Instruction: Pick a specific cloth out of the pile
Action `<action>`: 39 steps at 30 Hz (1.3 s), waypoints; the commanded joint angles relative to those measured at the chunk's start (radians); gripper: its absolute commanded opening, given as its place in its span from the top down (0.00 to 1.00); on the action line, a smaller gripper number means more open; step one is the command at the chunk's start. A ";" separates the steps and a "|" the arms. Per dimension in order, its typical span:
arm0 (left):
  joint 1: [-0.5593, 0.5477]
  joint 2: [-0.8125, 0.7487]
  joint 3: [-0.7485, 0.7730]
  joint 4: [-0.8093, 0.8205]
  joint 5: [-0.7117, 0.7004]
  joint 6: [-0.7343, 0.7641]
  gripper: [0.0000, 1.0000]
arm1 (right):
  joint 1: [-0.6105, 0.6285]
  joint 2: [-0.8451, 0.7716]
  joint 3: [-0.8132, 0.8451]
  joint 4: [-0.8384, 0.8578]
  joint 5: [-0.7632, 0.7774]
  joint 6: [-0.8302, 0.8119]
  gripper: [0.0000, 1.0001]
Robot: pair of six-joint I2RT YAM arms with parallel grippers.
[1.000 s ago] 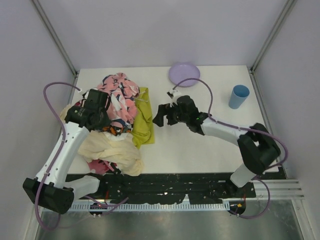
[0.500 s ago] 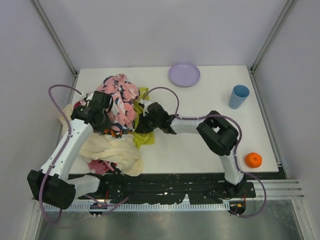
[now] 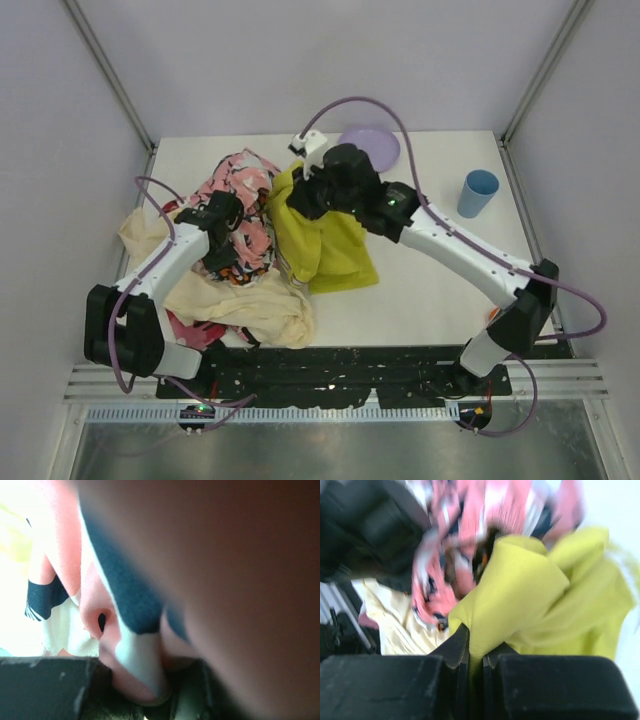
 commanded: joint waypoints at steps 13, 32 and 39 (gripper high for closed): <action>0.003 0.139 -0.135 0.015 0.037 -0.015 1.00 | -0.014 -0.221 0.731 -0.059 0.422 -0.368 0.95; -0.148 -0.296 0.146 -0.237 -0.007 0.036 0.21 | -0.297 -0.663 -0.397 0.147 0.353 0.000 0.95; -0.146 -0.442 0.199 -0.219 0.022 0.074 0.00 | -0.302 -0.749 -0.943 0.237 0.299 0.250 0.82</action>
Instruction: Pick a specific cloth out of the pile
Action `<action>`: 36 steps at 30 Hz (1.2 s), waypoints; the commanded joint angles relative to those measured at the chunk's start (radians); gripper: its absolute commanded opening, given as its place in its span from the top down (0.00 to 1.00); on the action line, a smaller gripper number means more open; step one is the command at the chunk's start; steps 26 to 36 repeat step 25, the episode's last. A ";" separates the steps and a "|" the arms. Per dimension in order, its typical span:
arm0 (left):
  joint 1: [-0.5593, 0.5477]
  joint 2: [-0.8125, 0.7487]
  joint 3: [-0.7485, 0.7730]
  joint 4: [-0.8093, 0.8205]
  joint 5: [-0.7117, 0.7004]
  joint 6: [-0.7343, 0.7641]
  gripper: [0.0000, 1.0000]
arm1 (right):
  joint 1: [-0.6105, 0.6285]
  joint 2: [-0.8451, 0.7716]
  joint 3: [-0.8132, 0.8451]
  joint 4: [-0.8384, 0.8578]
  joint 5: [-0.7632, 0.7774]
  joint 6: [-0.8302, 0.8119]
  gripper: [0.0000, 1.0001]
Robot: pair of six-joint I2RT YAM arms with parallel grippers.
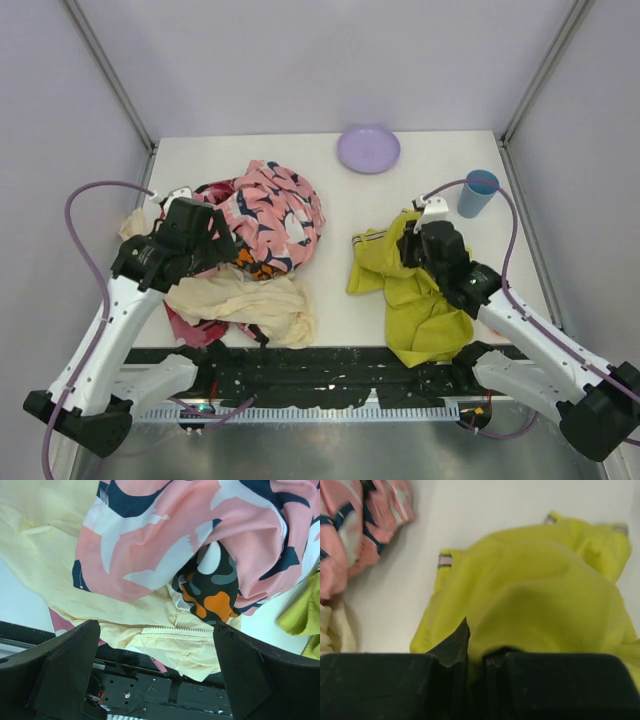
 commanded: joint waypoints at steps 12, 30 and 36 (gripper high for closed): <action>0.002 -0.217 0.088 0.014 0.047 0.106 0.00 | -0.002 -0.043 0.180 -0.228 0.176 0.104 0.05; 0.002 -0.353 0.022 0.077 0.052 0.099 0.00 | -0.002 -0.184 0.311 -0.231 0.344 0.003 0.05; 0.002 -0.353 0.022 0.077 0.052 0.099 0.00 | -0.002 -0.184 0.311 -0.231 0.344 0.003 0.05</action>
